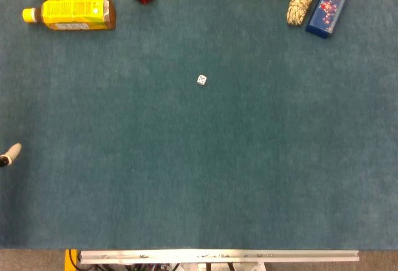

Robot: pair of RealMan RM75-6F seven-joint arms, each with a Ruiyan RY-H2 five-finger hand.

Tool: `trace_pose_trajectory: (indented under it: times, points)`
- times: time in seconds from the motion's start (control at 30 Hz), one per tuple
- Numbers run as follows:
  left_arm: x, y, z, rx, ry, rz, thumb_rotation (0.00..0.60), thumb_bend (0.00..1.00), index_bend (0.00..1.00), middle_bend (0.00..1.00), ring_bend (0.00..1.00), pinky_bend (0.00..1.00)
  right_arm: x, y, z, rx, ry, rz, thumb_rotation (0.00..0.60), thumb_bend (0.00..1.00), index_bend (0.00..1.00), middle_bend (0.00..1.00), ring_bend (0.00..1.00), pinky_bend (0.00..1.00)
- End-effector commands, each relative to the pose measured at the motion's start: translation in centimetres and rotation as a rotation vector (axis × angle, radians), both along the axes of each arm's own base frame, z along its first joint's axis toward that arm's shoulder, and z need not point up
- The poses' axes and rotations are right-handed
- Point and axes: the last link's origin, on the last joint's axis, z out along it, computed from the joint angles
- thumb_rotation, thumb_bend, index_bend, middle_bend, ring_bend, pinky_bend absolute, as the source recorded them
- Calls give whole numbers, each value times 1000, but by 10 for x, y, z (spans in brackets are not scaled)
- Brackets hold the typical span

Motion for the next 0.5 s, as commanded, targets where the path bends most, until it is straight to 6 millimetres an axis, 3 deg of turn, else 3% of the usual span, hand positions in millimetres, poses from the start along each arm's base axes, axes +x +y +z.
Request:
trace_pose_trajectory:
  times: [0.03, 0.13, 0.23, 0.5]
  points:
    - [0, 0, 0, -2, 0, -1, 600, 135, 0, 0, 0, 0, 15, -9, -2, 25, 10, 53, 600, 209, 24, 327, 274, 361]
    - [1, -1, 0, -4, -1, -6, 600, 135, 0, 0, 0, 0, 34, -20, -8, 68, 21, 109, 600, 223, 35, 397, 429, 552]
    - [1, -2, -1, -7, 0, -8, 600, 135, 0, 0, 0, 0, 54, -33, -15, 121, 31, 159, 600, 306, 40, 482, 563, 700]
    - [2, -4, 0, -9, -5, -16, 600, 135, 0, 0, 0, 0, 101, -71, -39, 268, 40, 224, 600, 534, 64, 794, 913, 987]
